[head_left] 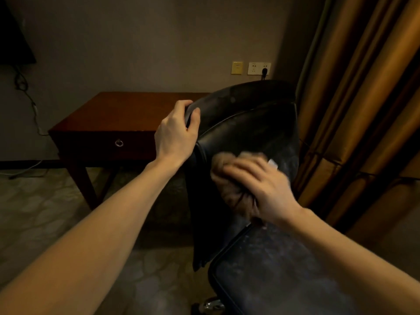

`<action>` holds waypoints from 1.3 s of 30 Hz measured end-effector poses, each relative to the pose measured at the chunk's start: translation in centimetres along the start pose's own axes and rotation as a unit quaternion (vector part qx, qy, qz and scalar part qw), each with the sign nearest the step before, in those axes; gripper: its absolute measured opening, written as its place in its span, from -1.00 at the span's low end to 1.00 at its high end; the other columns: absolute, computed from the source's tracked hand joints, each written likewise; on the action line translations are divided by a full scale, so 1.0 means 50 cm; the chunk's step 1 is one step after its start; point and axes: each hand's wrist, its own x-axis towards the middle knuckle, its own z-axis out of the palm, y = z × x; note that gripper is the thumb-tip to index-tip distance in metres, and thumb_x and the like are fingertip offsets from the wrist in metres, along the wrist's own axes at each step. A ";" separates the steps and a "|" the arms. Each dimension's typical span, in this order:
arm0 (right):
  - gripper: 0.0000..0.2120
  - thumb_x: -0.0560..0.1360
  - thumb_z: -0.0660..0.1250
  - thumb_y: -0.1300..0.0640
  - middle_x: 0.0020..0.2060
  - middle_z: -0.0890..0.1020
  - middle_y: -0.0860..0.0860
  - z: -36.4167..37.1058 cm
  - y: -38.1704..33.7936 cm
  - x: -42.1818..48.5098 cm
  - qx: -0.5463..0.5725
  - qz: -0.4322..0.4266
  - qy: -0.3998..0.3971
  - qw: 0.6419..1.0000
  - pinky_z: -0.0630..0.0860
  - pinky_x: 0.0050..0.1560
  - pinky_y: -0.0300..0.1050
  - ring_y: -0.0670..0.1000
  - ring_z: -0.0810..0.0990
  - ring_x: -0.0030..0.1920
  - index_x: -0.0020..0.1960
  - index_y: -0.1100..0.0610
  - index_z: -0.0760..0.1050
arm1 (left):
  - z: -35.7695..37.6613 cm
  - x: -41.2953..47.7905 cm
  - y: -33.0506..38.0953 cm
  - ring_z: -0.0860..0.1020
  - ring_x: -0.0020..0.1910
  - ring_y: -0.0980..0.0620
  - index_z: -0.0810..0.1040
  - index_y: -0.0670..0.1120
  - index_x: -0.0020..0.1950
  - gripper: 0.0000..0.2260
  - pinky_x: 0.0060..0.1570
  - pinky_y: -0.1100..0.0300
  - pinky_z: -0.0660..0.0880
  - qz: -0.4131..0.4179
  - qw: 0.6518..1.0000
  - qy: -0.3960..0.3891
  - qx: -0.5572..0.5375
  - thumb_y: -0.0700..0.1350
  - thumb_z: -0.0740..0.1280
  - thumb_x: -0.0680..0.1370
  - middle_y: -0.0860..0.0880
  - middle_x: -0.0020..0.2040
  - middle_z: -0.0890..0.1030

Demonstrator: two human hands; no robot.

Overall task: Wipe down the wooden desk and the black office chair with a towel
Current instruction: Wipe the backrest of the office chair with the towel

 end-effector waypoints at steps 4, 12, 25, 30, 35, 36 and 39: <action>-0.48 0.60 0.34 0.02 0.43 0.49 0.14 -0.024 0.036 0.101 -0.023 0.133 0.098 0.986 0.40 0.35 0.11 0.25 0.43 0.38 0.52 0.12 0.41 | 0.031 0.019 -0.015 0.62 0.08 -0.02 0.51 -0.04 0.33 -0.69 -0.25 0.26 0.38 -0.011 0.999 0.027 -0.036 0.10 0.15 0.72 0.04 0.10 0.64; -0.38 0.42 0.40 0.00 0.49 0.39 0.21 0.140 0.046 0.088 -0.040 0.111 -0.039 0.992 0.40 0.35 0.31 0.37 0.33 0.43 0.47 0.02 0.46 | 0.084 0.076 -0.044 0.52 -0.14 0.14 0.55 -0.02 0.28 -0.67 -0.34 0.37 0.29 -0.007 0.998 0.044 -0.038 0.12 0.12 0.72 0.11 -0.04 0.60; -0.64 0.51 0.27 0.02 0.31 0.52 0.15 0.109 0.100 -0.117 -0.041 0.125 -0.037 0.991 0.58 0.06 0.13 0.25 0.44 0.27 0.31 -0.01 0.46 | 0.175 0.114 -0.031 0.57 0.15 0.00 0.40 -0.08 0.39 -0.66 -0.03 0.19 0.38 -0.050 0.989 -0.014 -0.139 0.10 0.16 0.72 0.08 0.16 0.57; -0.65 0.55 0.39 0.08 0.39 0.46 0.25 0.054 0.140 -0.016 -0.086 0.186 0.116 0.972 0.45 0.21 0.14 0.33 0.39 0.38 0.33 0.07 0.52 | 0.264 0.003 -0.054 0.45 0.24 0.17 0.24 -0.09 0.56 -0.55 0.08 0.30 0.33 -0.193 0.940 -0.074 -0.271 0.11 0.09 0.73 0.17 0.29 0.43; -0.56 0.48 0.28 0.09 0.51 0.36 0.26 0.154 0.164 0.027 -0.107 0.203 -0.004 0.973 0.42 0.27 0.44 0.42 0.29 0.49 0.36 0.07 0.50 | 0.331 -0.045 -0.086 0.49 0.38 -0.01 0.36 -0.02 0.53 -0.54 0.40 0.03 0.41 -0.262 0.907 -0.077 -0.321 0.19 0.08 0.72 -0.02 0.40 0.53; -0.53 0.46 0.26 0.08 0.51 0.36 0.25 0.186 0.158 0.015 -0.100 0.218 -0.029 0.970 0.45 0.23 0.44 0.42 0.29 0.48 0.37 0.06 0.47 | 0.334 -0.043 -0.086 0.48 0.38 0.01 0.37 -0.01 0.52 -0.54 0.42 0.01 0.40 -0.261 0.907 -0.079 -0.319 0.19 0.07 0.71 0.01 0.41 0.52; -0.56 0.47 0.22 0.06 0.48 0.38 0.20 0.258 0.138 -0.043 -0.096 0.244 -0.028 0.965 0.51 0.08 0.34 0.37 0.34 0.42 0.34 0.03 0.42 | 0.348 -0.030 -0.091 0.50 0.28 0.10 0.40 0.05 0.45 -0.63 0.34 0.08 0.42 -0.262 0.905 -0.083 -0.326 0.17 0.06 0.72 0.10 0.30 0.53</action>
